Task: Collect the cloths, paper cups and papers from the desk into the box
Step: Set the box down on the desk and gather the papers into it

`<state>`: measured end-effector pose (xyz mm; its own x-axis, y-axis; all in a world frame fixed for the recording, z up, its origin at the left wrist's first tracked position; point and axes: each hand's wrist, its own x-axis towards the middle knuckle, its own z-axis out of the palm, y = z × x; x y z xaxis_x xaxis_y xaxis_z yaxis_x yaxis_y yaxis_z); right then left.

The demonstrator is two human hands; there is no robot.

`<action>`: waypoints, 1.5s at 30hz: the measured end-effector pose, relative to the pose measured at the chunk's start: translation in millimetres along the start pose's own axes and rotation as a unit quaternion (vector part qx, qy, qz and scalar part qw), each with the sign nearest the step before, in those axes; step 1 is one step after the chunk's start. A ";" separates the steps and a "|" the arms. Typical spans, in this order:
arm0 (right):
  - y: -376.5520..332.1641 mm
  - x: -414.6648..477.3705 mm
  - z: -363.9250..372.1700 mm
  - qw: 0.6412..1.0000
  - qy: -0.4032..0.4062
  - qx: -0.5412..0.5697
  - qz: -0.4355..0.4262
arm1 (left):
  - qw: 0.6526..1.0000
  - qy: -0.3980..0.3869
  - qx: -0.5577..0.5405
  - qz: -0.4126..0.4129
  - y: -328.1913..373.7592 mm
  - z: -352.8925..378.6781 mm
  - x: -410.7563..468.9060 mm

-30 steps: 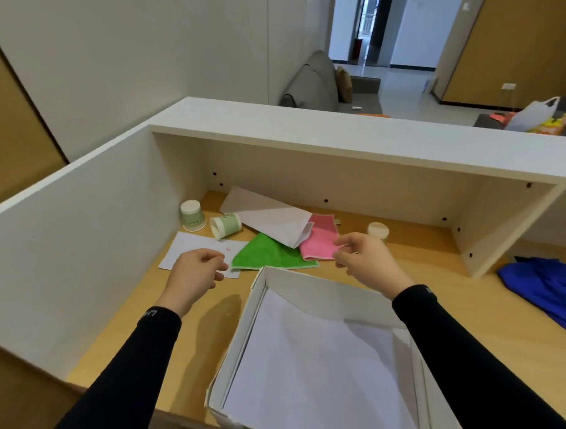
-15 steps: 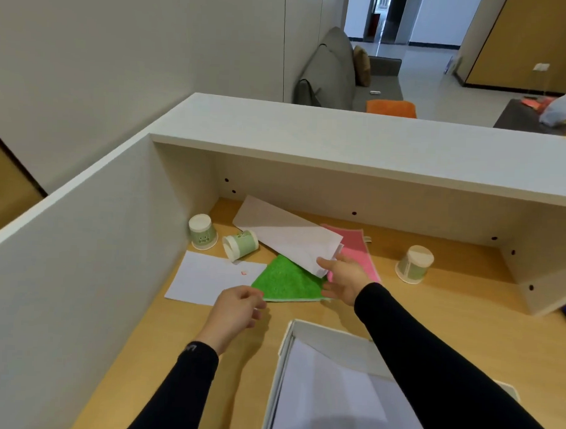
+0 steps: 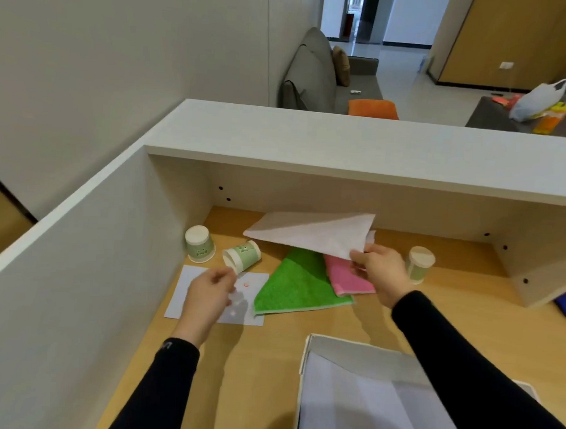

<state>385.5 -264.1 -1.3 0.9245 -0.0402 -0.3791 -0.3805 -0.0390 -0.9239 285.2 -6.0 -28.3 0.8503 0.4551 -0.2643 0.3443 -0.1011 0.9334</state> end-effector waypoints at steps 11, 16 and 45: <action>7.3 -163.2 -175.9 0.997 -0.054 -0.040 0.047 | 0.936 -0.341 -0.078 0.034 41.6 31.1 -45.7; 42.0 -202.4 -197.6 0.949 -0.047 -0.281 0.134 | 0.842 -0.490 0.228 -0.004 40.5 38.2 -83.5; 10.2 -76.9 50.7 0.915 -0.175 -0.338 -0.136 | 0.988 0.060 0.126 -0.064 -62.4 -47.4 -13.0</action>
<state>311.6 -210.8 15.9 0.8922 0.3810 -0.2424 0.0473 -0.6127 -0.7889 233.8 36.3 -71.6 0.7457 0.5778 -0.3318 0.5465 -0.2456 0.8006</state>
